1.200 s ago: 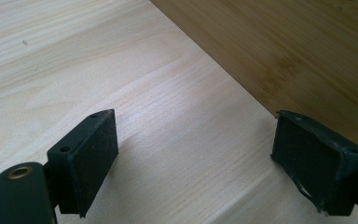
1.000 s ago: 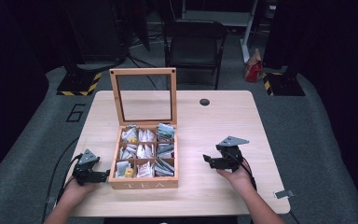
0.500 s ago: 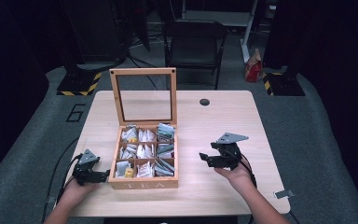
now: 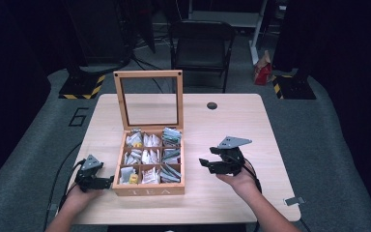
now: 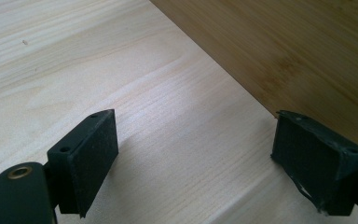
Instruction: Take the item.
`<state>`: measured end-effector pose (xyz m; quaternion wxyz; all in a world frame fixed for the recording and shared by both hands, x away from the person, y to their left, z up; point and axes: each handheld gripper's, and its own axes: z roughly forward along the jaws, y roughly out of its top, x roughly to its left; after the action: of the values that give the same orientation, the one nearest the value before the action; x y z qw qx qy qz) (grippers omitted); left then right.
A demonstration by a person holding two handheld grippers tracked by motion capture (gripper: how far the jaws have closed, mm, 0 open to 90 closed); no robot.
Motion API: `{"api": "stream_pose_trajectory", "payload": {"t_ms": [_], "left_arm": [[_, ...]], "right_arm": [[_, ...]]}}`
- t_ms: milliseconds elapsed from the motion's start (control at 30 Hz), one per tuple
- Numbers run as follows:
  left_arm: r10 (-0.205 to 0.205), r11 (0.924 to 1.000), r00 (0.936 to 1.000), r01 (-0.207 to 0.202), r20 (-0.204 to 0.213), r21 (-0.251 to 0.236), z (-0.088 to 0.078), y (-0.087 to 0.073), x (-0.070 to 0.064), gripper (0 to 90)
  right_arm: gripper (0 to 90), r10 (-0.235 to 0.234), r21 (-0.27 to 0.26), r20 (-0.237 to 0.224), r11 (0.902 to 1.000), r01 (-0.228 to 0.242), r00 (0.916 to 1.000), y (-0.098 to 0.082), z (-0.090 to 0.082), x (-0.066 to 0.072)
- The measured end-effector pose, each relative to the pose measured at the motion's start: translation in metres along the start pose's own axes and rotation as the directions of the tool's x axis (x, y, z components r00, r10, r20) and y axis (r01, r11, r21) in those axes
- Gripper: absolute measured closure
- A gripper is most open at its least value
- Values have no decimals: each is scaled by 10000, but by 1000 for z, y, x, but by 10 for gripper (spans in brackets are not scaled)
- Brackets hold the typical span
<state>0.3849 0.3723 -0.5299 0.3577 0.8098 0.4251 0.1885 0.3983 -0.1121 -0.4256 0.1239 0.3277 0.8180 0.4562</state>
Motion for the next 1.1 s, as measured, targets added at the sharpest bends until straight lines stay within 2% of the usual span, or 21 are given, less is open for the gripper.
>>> {"api": "stream_pose_trajectory", "payload": {"t_ms": [267,467,600,833,1100], "left_arm": [[6,10000,10000,-6,1,7,0,0,0,138],[6,10000,10000,-6,3,5,0,0,0,138],[6,10000,10000,-6,3,6,0,0,0,138],[2,10000,10000,-2,3,4,0,0,0,138],[17,10000,10000,-17,-2,5,0,0,0,138]], "right_arm": [[380,-280,-34,-386,9996,279,9989,5,4,7],[381,-286,-119,-624,9995,279,9976,10,6,14],[381,-526,-178,-756,9985,514,9958,14,9,19],[394,-749,-203,-915,9971,733,9930,17,15,28],[446,-742,-193,-973,9972,727,9925,20,22,34]]}}
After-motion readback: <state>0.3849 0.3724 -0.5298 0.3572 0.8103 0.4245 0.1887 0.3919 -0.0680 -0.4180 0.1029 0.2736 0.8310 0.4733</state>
